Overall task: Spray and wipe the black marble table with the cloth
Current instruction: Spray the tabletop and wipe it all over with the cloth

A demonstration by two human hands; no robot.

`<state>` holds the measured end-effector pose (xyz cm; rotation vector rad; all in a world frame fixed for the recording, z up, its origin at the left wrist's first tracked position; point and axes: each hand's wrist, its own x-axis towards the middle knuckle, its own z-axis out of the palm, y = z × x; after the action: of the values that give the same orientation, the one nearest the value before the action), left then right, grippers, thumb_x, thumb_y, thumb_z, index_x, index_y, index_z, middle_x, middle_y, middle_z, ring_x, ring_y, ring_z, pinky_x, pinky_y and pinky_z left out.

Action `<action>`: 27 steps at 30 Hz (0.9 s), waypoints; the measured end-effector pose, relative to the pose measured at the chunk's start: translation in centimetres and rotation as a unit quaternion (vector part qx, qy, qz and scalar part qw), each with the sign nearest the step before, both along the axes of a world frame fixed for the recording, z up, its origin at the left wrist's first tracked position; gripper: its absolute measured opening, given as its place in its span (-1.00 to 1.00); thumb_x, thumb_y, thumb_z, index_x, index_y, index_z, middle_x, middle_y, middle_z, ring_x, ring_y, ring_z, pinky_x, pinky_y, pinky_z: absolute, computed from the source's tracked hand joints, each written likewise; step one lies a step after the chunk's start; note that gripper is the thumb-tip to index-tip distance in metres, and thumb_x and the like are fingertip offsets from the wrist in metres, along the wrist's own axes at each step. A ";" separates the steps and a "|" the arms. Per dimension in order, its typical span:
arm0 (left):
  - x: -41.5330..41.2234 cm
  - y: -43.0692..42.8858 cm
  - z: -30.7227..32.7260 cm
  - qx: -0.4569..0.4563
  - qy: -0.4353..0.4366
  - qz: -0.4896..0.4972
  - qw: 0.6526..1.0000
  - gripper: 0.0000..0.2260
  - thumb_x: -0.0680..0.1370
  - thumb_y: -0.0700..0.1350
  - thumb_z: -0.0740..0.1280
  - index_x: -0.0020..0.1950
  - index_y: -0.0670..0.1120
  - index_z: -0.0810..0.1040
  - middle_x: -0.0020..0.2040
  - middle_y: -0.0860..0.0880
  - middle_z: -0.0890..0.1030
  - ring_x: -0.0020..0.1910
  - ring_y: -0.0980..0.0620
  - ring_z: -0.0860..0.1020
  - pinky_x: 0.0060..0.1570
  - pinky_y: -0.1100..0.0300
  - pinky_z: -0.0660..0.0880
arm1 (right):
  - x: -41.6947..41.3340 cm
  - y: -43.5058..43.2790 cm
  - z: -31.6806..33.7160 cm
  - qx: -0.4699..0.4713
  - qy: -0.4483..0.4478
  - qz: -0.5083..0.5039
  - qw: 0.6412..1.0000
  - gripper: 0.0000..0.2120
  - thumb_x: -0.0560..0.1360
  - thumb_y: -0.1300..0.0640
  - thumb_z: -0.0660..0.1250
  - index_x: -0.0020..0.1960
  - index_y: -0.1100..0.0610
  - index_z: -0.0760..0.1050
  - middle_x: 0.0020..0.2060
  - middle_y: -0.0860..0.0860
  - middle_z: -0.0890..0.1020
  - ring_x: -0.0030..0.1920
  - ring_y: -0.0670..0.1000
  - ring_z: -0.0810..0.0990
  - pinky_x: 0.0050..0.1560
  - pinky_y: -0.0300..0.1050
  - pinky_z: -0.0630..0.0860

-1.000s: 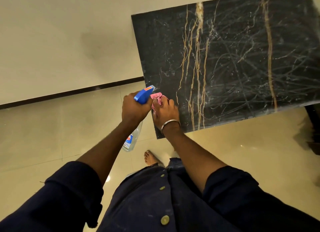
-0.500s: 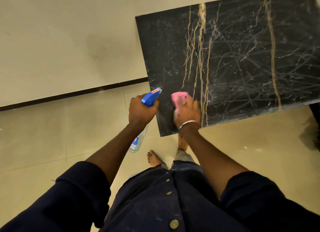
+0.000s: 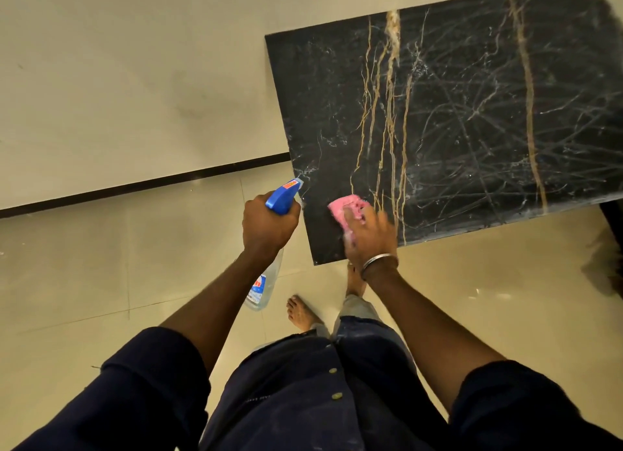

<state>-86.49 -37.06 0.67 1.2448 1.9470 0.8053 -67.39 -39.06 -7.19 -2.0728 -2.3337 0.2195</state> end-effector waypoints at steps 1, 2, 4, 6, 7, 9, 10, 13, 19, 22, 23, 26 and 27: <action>-0.2 -0.1 0.0 -0.002 0.000 0.001 1.000 -0.87 0.48 -0.10 0.41 -0.14 -0.11 0.49 -0.42 0.03 0.41 -0.42 0.05 0.42 -0.29 0.21 0.43 | 0.5 0.8 0.1 -0.004 -0.006 -0.016 1.000 -0.49 0.41 0.05 0.36 0.35 0.07 0.42 0.15 0.18 0.50 0.00 0.19 0.46 -0.09 0.03 0.48; -0.2 -0.1 0.0 -0.002 0.001 0.000 1.000 -0.87 0.48 -0.10 0.41 -0.14 -0.11 0.49 -0.41 0.02 0.42 -0.41 0.04 0.42 -0.29 0.21 0.43 | 0.7 1.6 0.1 -0.008 -0.007 -0.027 1.000 -0.49 0.43 0.06 0.34 0.37 0.06 0.41 0.19 0.18 0.48 0.03 0.20 0.45 -0.05 0.06 0.49; -0.3 -0.3 0.0 0.000 0.007 -0.001 1.000 -0.86 0.48 -0.10 0.42 -0.17 -0.11 0.49 -0.42 0.00 0.42 -0.42 0.05 0.42 -0.31 0.20 0.43 | -0.5 3.5 0.5 -0.019 0.004 -0.035 0.999 -0.49 0.47 0.09 0.30 0.41 0.00 0.37 0.28 0.14 0.43 0.10 0.21 0.41 0.03 0.09 0.45; -0.4 -0.4 0.1 0.001 0.004 0.007 1.000 -0.86 0.47 -0.11 0.42 -0.19 -0.10 0.49 -0.43 0.00 0.42 -0.44 0.05 0.41 -0.35 0.23 0.41 | -2.4 6.0 1.0 -0.037 0.019 -0.030 0.999 -0.47 0.48 0.13 0.30 0.43 -0.08 0.32 0.36 0.08 0.36 0.19 0.21 0.36 0.12 0.10 0.40; -0.4 -0.5 0.1 -0.001 0.000 0.012 1.000 -0.86 0.47 -0.11 0.42 -0.19 -0.11 0.49 -0.43 0.01 0.41 -0.45 0.06 0.40 -0.35 0.25 0.40 | -3.4 7.3 1.1 -0.045 0.027 -0.024 0.998 -0.46 0.49 0.14 0.31 0.43 -0.11 0.31 0.38 0.06 0.32 0.24 0.20 0.33 0.17 0.11 0.36; -0.6 -0.6 0.2 0.001 0.002 0.016 1.000 -0.87 0.47 -0.12 0.42 -0.18 -0.12 0.50 -0.43 0.01 0.41 -0.45 0.07 0.40 -0.35 0.26 0.39 | -5.3 10.1 1.1 -0.060 0.033 -0.002 0.998 -0.43 0.49 0.17 0.33 0.43 -0.16 0.30 0.41 0.03 0.28 0.29 0.20 0.29 0.22 0.11 0.31; -0.7 -0.7 0.3 0.003 0.006 0.016 1.000 -0.87 0.47 -0.12 0.41 -0.17 -0.12 0.51 -0.43 0.01 0.42 -0.45 0.07 0.41 -0.34 0.27 0.40 | -6.1 11.4 1.0 -0.065 0.032 0.012 0.997 -0.40 0.49 0.18 0.34 0.45 -0.18 0.28 0.43 0.03 0.27 0.31 0.20 0.28 0.25 0.11 0.30; -1.0 -0.9 0.5 0.011 0.017 0.014 1.000 -0.87 0.47 -0.10 0.41 -0.15 -0.12 0.51 -0.41 0.00 0.44 -0.43 0.06 0.43 -0.35 0.27 0.41 | -7.4 13.6 1.0 -0.077 0.026 0.045 0.996 -0.35 0.49 0.20 0.37 0.46 -0.21 0.25 0.45 0.02 0.26 0.35 0.21 0.26 0.29 0.11 0.29; -0.7 -1.3 0.0 0.011 0.014 0.001 1.000 -0.87 0.47 -0.11 0.42 -0.19 -0.10 0.50 -0.44 0.04 0.42 -0.44 0.07 0.41 -0.36 0.24 0.40 | -5.9 7.9 0.3 -0.073 0.036 0.103 0.991 -0.42 0.44 0.08 0.39 0.40 -0.19 0.31 0.32 0.02 0.37 0.23 0.15 0.33 0.18 0.06 0.33; 0.7 -1.0 0.1 0.001 0.002 -0.011 1.000 -0.87 0.46 -0.09 0.42 -0.19 -0.09 0.51 -0.44 0.03 0.42 -0.44 0.05 0.40 -0.36 0.19 0.41 | -3.4 3.5 0.4 -0.067 0.051 0.124 0.989 -0.46 0.43 0.13 0.32 0.38 -0.17 0.38 0.31 0.03 0.41 0.14 0.15 0.38 0.08 0.09 0.39; 1.3 -0.8 0.1 -0.003 -0.004 -0.017 1.000 -0.88 0.46 -0.10 0.42 -0.18 -0.09 0.51 -0.43 0.03 0.42 -0.44 0.06 0.40 -0.36 0.21 0.40 | -2.2 2.3 0.6 -0.058 0.053 0.115 0.990 -0.46 0.40 0.14 0.33 0.36 -0.15 0.41 0.29 0.06 0.45 0.10 0.17 0.40 0.03 0.10 0.42; 3.2 -0.2 0.6 -0.015 -0.014 -0.043 0.999 -0.88 0.47 -0.10 0.42 -0.16 -0.10 0.51 -0.41 0.03 0.44 -0.44 0.07 0.41 -0.36 0.26 0.36 | 2.4 0.1 0.2 -0.015 0.047 0.051 0.997 -0.41 0.31 0.17 0.35 0.33 -0.06 0.46 0.20 0.12 0.50 0.01 0.20 0.44 -0.06 0.08 0.47; 3.6 -0.1 0.7 -0.019 -0.016 -0.053 0.998 -0.87 0.47 -0.09 0.42 -0.13 -0.10 0.52 -0.39 0.02 0.46 -0.43 0.07 0.44 -0.35 0.28 0.37 | 4.2 -0.2 0.2 -0.012 0.035 0.022 0.999 -0.40 0.31 0.17 0.35 0.36 -0.03 0.44 0.20 0.14 0.50 0.01 0.19 0.43 -0.07 0.05 0.47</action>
<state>-82.91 -37.15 1.34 1.2934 1.8465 0.7259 -63.19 -39.27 -7.00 -1.9899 -2.3493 0.3161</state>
